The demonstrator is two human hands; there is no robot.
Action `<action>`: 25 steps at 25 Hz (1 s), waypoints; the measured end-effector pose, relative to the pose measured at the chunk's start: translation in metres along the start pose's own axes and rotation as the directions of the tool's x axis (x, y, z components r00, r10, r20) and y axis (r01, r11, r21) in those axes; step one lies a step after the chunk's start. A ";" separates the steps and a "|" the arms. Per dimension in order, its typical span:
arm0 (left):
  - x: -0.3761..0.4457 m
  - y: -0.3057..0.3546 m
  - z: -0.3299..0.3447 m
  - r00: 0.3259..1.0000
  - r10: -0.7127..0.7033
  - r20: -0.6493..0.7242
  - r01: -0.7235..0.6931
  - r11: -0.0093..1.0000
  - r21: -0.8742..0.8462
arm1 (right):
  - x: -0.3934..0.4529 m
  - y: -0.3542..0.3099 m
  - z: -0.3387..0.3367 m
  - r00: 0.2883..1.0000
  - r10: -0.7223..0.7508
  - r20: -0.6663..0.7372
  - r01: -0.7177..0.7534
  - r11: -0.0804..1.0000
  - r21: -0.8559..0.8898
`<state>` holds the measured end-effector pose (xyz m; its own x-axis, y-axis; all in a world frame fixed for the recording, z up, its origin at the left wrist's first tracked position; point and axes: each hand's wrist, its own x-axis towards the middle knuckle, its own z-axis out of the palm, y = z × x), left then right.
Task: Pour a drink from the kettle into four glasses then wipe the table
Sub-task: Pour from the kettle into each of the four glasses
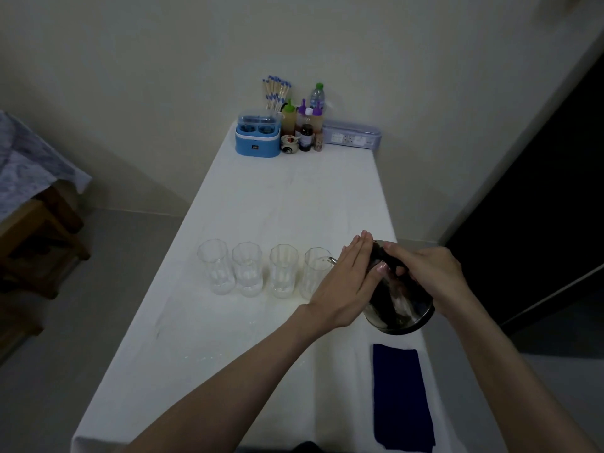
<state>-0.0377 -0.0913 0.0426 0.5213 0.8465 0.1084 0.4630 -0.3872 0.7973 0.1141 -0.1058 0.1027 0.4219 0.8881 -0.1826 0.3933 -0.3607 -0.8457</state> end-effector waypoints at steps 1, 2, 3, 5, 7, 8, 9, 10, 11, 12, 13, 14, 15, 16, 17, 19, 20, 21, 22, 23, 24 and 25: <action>0.001 0.000 0.001 1.000 -0.008 -0.006 0.008 1.000 -0.009 | 0.002 -0.002 -0.001 1.000 -0.008 0.013 0.008 1.000 -0.011; 0.002 0.001 0.002 1.000 -0.017 -0.014 0.017 1.000 -0.022 | 0.004 -0.003 -0.002 1.000 -0.011 0.027 0.012 1.000 -0.016; 0.003 0.002 0.002 0.999 -0.026 -0.021 0.026 0.999 -0.036 | 0.006 -0.004 -0.003 0.999 -0.010 0.039 0.010 1.000 -0.017; 0.005 0.003 0.003 0.998 -0.042 -0.039 0.040 0.998 -0.056 | 0.009 -0.007 -0.004 0.999 -0.002 0.053 0.003 1.000 -0.022; 0.007 0.003 0.004 0.997 -0.051 -0.062 0.047 0.997 -0.063 | 0.013 -0.008 -0.005 0.998 -0.002 0.064 0.005 0.999 -0.042; 0.008 0.003 0.004 0.996 -0.054 -0.070 0.049 0.997 -0.064 | 0.015 -0.009 -0.005 0.997 -0.009 0.071 0.013 0.998 -0.058; 0.009 0.003 0.004 0.995 -0.057 -0.076 0.052 0.997 -0.063 | 0.017 -0.010 -0.005 0.997 -0.018 0.078 0.024 0.997 -0.075; 0.010 0.004 0.004 0.995 -0.061 -0.080 0.056 0.996 -0.063 | 0.019 -0.011 -0.006 0.996 -0.029 0.084 0.036 0.995 -0.090; 0.011 0.004 0.004 0.994 -0.065 -0.084 0.059 0.996 -0.065 | 0.021 -0.012 -0.006 0.995 -0.037 0.088 0.045 0.994 -0.101; 0.011 0.004 0.004 0.994 -0.069 -0.088 0.063 0.996 -0.069 | 0.022 -0.012 -0.006 0.995 -0.042 0.090 0.052 0.993 -0.107; 0.012 0.004 0.005 0.993 -0.073 -0.092 0.066 0.995 -0.072 | 0.023 -0.013 -0.006 0.995 -0.046 0.093 0.056 0.992 -0.113; 0.013 0.004 0.005 0.993 -0.075 -0.095 0.069 0.995 -0.074 | 0.025 -0.013 -0.006 0.994 -0.050 0.096 0.061 0.991 -0.120; 0.013 0.003 0.005 0.992 -0.078 -0.096 0.071 0.995 -0.075 | 0.025 -0.012 -0.006 0.994 -0.052 0.100 0.065 0.990 -0.126; 0.013 0.003 0.005 0.992 -0.080 -0.095 0.073 0.994 -0.075 | 0.025 -0.012 -0.006 0.993 -0.054 0.107 0.068 0.990 -0.127; 0.014 0.002 0.005 0.992 -0.081 -0.093 0.074 0.994 -0.075 | 0.026 -0.012 -0.006 0.992 -0.054 0.113 0.068 0.990 -0.125; 0.014 0.002 0.004 0.992 -0.080 -0.093 0.074 0.995 -0.074 | 0.026 -0.012 -0.006 0.992 -0.058 0.115 0.073 0.989 -0.130; 0.014 0.003 0.004 0.992 -0.080 -0.094 0.073 0.995 -0.072 | 0.027 -0.013 -0.007 0.991 -0.064 0.117 0.079 0.988 -0.134; 0.014 0.003 0.004 0.992 -0.079 -0.095 0.073 0.995 -0.071 | 0.027 -0.013 -0.007 0.991 -0.070 0.118 0.086 0.987 -0.136; 0.014 0.004 0.003 0.992 -0.079 -0.094 0.072 0.995 -0.071 | 0.027 -0.013 -0.007 0.990 -0.076 0.119 0.092 0.986 -0.138; 0.014 0.004 0.003 0.993 -0.078 -0.093 0.072 0.995 -0.073 | 0.028 -0.013 -0.007 0.990 -0.079 0.118 0.095 0.986 -0.139; 0.014 0.005 0.002 0.993 -0.078 -0.092 0.072 0.995 -0.074 | 0.028 -0.013 -0.006 0.990 -0.078 0.116 0.094 0.986 -0.140; 0.014 0.005 0.002 0.993 -0.080 -0.091 0.073 0.995 -0.075 | 0.028 -0.013 -0.006 0.991 -0.075 0.112 0.090 0.986 -0.139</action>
<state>-0.0270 -0.0822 0.0472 0.4150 0.9045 0.0984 0.4450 -0.2961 0.8452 0.1260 -0.0779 0.1120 0.2970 0.9388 -0.1742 0.5397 -0.3155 -0.7805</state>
